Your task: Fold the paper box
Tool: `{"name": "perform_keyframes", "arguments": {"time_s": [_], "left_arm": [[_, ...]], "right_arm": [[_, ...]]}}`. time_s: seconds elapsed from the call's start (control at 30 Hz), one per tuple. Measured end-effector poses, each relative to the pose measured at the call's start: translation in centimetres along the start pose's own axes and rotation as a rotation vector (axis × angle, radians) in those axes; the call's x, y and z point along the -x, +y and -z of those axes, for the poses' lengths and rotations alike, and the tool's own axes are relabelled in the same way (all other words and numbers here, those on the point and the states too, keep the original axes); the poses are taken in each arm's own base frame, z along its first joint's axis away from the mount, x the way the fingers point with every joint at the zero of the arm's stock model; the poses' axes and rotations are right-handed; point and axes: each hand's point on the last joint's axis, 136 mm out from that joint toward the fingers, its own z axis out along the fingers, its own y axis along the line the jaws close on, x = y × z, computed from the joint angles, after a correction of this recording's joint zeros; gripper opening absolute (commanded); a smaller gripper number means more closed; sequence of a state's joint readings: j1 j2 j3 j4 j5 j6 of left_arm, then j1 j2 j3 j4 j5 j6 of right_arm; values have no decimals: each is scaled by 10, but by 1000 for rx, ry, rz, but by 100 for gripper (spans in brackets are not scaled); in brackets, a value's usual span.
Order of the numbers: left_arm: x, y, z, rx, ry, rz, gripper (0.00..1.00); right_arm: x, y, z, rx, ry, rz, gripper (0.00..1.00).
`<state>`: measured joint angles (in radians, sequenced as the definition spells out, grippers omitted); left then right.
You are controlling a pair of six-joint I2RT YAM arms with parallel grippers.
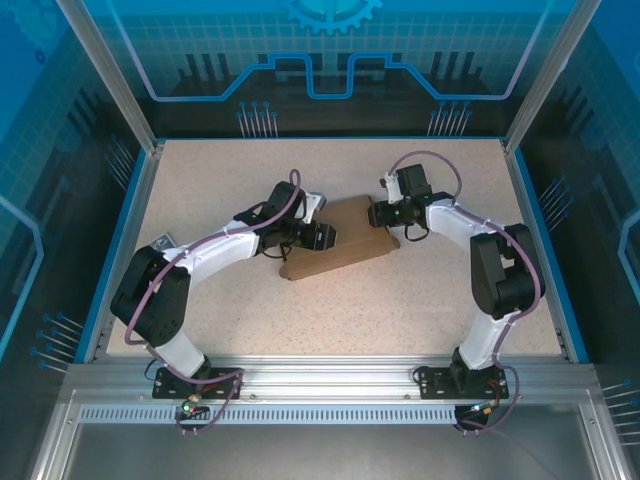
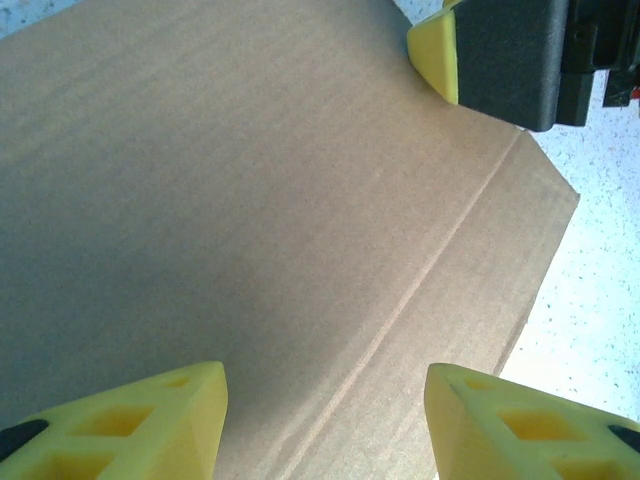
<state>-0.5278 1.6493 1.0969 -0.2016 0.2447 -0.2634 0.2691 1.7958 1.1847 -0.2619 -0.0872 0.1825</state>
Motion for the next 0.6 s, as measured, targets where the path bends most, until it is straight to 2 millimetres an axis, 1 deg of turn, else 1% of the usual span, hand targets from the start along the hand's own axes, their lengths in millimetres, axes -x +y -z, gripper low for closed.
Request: {"name": "perform_keyframes", "arguments": {"time_s": [0.17, 0.3, 0.4, 0.53, 0.6], "left_arm": [[-3, 2, -2, 2, 5, 2, 56], [-8, 5, -5, 4, 10, 5, 56], [-14, 9, -11, 9, 24, 20, 56], [-27, 17, -21, 21, 56, 46, 56], [-29, 18, -23, 21, 57, 47, 56]], "right_arm": [[-3, 0, -2, 5, 7, -11, 55], [-12, -1, -6, 8, 22, -32, 54], [-17, -1, -9, 15, 25, -50, 54], [-17, -1, -9, 18, 20, -58, 54], [-17, -1, -9, 18, 21, -59, 54]]}}
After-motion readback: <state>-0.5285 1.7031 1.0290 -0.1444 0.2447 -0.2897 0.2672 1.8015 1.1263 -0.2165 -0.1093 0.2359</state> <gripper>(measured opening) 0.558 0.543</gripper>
